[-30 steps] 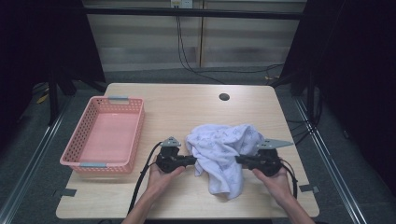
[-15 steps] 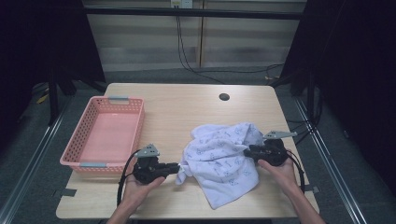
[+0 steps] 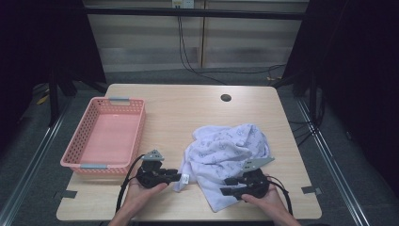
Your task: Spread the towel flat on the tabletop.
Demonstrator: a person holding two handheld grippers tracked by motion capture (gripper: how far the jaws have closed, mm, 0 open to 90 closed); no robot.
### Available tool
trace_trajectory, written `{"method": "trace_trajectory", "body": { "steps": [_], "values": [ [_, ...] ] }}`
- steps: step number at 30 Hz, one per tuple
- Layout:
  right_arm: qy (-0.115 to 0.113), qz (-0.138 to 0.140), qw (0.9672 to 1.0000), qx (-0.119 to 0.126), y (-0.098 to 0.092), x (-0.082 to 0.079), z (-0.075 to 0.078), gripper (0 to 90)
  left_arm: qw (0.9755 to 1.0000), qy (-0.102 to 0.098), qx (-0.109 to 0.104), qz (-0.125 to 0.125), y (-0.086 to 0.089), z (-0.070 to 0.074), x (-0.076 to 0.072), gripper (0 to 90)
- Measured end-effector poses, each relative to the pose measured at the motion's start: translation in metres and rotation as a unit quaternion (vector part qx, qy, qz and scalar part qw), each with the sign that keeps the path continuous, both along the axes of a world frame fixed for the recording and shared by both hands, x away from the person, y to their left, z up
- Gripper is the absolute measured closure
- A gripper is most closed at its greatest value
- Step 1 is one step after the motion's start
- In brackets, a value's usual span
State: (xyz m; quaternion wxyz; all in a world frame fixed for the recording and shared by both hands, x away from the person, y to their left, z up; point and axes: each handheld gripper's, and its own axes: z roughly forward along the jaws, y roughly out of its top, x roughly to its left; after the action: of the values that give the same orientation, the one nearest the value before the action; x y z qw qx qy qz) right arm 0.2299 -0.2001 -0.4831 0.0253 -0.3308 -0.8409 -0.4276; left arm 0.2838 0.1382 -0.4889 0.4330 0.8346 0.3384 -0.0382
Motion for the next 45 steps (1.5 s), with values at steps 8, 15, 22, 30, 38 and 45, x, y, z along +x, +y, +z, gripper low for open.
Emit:
{"method": "trace_trajectory", "body": {
  "steps": [8,15,22,30,38,45],
  "values": [
    [-0.012,0.048,0.9981,-0.036,0.025,-0.005,-0.015,51.2,0.9999,-0.003,-0.002,-0.012,-0.002,-0.003,-0.004,72.3],
    [-0.053,0.093,0.9933,-0.043,0.02,-0.027,-0.017,49.6,0.9996,0.006,-0.023,-0.016,-0.004,-0.003,-0.004,66.2],
    [-0.074,0.082,0.9907,-0.079,0.015,-0.036,-0.014,79.6,0.9995,0.005,-0.025,-0.016,-0.005,-0.002,-0.004,63.5],
    [-0.019,0.009,0.9994,-0.027,-0.026,-0.021,-0.002,88.5,0.999,-0.01,-0.006,-0.042,-0.016,-0.003,-0.006,52.3],
    [-0.032,-0.113,0.992,0.046,-0.094,-0.008,0.013,88.6,0.9961,-0.035,0.045,-0.068,-0.03,-0.009,-0.009,45.2],
    [-0.035,-0.148,0.9866,0.059,-0.111,-0.003,0.015,88.6,0.9924,-0.073,0.063,-0.076,-0.032,-0.011,-0.024,37.7]
  ]
}}
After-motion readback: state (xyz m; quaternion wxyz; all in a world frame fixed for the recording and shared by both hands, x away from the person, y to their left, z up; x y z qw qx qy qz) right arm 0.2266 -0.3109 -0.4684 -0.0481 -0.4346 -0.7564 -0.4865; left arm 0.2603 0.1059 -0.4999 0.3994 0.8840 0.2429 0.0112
